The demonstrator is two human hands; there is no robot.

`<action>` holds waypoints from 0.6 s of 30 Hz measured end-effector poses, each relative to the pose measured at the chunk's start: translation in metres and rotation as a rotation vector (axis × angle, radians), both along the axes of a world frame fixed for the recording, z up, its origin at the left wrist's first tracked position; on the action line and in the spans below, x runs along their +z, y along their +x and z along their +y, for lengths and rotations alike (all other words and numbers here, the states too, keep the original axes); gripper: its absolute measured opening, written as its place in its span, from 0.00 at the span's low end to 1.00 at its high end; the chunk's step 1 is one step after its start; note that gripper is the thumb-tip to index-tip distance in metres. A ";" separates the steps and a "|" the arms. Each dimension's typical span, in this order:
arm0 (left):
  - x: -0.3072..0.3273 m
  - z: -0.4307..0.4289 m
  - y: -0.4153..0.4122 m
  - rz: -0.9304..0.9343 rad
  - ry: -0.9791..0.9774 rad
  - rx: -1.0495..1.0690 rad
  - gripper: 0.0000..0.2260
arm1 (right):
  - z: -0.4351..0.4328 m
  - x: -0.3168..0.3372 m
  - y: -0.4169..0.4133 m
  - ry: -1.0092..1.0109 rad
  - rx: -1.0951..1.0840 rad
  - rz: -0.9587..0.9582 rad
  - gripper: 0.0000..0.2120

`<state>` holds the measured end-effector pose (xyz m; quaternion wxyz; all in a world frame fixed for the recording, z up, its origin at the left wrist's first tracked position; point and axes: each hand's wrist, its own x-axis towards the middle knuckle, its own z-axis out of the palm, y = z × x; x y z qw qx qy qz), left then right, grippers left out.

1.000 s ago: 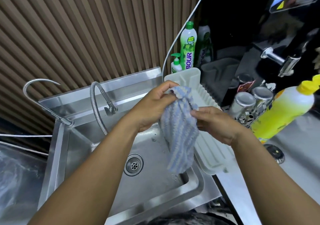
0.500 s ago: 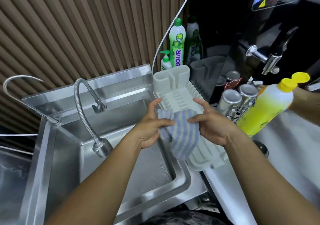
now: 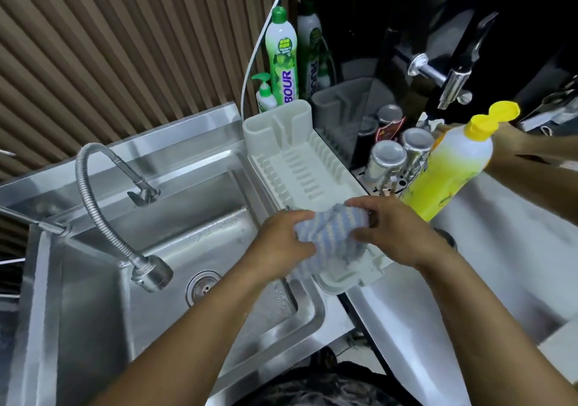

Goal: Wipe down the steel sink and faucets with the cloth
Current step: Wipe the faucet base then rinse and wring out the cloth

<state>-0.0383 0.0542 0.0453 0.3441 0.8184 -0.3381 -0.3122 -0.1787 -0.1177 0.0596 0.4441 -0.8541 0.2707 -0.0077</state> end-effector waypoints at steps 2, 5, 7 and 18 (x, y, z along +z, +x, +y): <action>0.005 -0.006 -0.005 -0.303 0.028 -0.109 0.09 | -0.003 0.003 -0.006 -0.187 0.008 -0.018 0.09; 0.015 -0.017 -0.006 -0.442 0.022 -0.143 0.11 | -0.014 0.014 -0.009 -0.217 -0.019 -0.047 0.05; 0.022 -0.030 0.001 -0.298 0.036 -0.145 0.17 | -0.025 0.021 -0.008 -0.170 -0.068 -0.049 0.03; -0.047 -0.073 0.020 -0.466 0.405 -0.254 0.26 | -0.041 -0.056 0.052 -0.371 0.131 0.380 0.24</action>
